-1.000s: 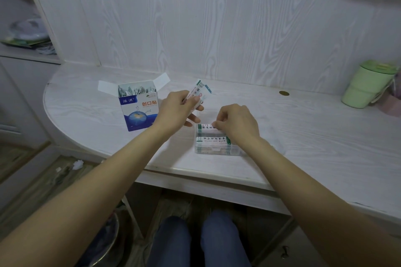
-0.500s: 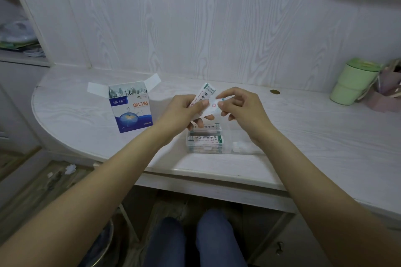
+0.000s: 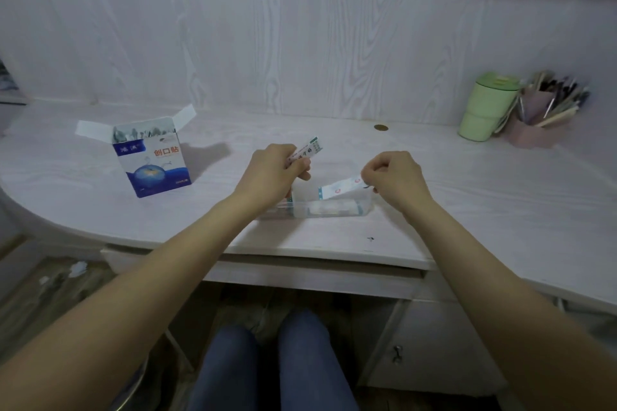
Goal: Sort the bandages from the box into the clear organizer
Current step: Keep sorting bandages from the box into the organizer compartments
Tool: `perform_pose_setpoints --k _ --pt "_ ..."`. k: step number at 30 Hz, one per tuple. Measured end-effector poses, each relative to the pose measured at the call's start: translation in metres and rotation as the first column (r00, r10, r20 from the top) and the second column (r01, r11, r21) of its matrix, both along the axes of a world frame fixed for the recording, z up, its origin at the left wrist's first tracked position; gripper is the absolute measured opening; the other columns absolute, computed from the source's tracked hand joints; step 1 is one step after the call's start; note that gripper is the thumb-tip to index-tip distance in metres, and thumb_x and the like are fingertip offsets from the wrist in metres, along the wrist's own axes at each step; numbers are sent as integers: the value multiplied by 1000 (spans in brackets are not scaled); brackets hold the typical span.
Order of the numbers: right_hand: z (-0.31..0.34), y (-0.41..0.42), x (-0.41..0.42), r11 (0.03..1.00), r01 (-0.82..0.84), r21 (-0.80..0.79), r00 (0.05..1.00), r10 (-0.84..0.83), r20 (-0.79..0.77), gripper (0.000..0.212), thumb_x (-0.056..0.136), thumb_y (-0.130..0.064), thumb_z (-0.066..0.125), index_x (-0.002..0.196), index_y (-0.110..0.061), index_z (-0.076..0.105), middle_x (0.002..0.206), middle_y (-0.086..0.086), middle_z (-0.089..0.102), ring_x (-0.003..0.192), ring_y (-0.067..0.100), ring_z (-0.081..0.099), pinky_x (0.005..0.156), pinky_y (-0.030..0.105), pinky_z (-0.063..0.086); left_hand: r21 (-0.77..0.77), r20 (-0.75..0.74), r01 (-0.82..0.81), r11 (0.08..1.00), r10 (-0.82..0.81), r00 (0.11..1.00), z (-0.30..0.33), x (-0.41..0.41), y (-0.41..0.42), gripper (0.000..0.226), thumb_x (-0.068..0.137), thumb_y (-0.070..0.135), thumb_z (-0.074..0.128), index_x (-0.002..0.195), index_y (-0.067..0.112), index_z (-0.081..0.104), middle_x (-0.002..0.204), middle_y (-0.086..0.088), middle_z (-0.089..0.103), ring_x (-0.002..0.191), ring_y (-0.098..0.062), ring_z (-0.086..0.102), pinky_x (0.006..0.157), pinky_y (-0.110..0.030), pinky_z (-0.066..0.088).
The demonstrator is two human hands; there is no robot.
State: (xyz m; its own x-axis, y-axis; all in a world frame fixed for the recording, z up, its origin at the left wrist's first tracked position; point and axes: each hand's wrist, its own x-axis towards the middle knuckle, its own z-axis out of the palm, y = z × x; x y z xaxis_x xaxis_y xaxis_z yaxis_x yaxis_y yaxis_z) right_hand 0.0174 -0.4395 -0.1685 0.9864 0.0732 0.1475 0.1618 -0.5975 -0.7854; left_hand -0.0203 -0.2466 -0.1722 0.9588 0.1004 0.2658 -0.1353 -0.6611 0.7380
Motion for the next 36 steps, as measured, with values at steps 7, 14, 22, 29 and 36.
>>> perform_pose_setpoints --k 7,14,22,29,36 --pt "-7 14 1 950 -68 -305 995 87 50 9 82 -10 59 80 -15 66 79 0 64 80 18 60 71 30 50 80 -58 32 996 -28 998 0 -3 -1 20 97 20 47 88 11 62 90 5 71 36 -1 50 45 -8 40" --pt "-3 20 4 836 -148 -528 978 203 47 6 79 -12 70 75 -17 69 79 1 69 81 20 61 69 30 44 168 -111 90 982 -72 991 4 -1 -10 21 99 25 46 95 13 63 90 7 71 46 1 51 56 -22 48" --pt "-3 22 7 771 -159 -617 972 233 41 6 81 -15 69 82 -21 71 86 -1 69 87 19 60 74 28 39 404 -233 127 906 -32 972 3 15 -25 18 99 24 41 90 21 56 91 7 72 87 -15 62 76 -33 49" --pt "4 25 10 628 -157 -762 960 278 32 8 85 -26 67 91 -23 65 98 1 68 96 21 59 80 32 37 401 -271 125 907 -13 963 1 16 -23 20 99 25 42 89 20 58 88 6 72 87 -16 63 77 -33 50" --pt "9 25 11 528 -154 -835 957 291 7 25 86 -37 66 104 -18 65 94 2 63 87 21 53 74 30 36 379 -272 133 916 -27 962 0 17 -23 20 99 25 42 89 21 58 89 5 72 85 -15 63 70 -29 47"
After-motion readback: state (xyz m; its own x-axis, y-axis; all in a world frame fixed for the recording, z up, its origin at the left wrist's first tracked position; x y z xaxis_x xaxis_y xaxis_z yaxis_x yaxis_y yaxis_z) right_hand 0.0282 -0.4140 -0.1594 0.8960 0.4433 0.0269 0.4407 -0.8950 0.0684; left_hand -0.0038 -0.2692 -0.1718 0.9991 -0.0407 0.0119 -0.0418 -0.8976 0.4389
